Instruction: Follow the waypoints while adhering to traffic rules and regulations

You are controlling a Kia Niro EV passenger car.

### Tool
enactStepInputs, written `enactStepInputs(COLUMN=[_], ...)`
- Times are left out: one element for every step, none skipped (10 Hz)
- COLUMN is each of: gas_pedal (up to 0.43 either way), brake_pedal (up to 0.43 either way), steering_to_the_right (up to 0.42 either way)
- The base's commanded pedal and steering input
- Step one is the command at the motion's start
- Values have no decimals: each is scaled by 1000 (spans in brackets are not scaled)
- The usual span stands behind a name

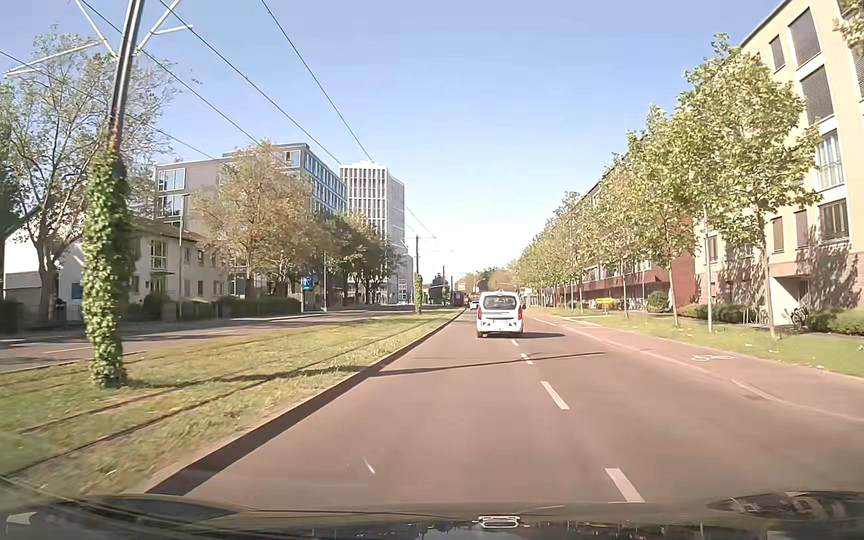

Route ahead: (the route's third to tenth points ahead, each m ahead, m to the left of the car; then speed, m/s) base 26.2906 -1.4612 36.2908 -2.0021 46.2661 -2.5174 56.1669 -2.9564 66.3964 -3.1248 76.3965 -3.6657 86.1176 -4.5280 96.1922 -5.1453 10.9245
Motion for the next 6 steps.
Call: enactStepInputs(gas_pedal=[87, 87, 98, 118, 130, 130], brake_pedal=[0, 0, 0, 0, 0, 0], steering_to_the_right=[5, 5, 5, 6, 6, 6])
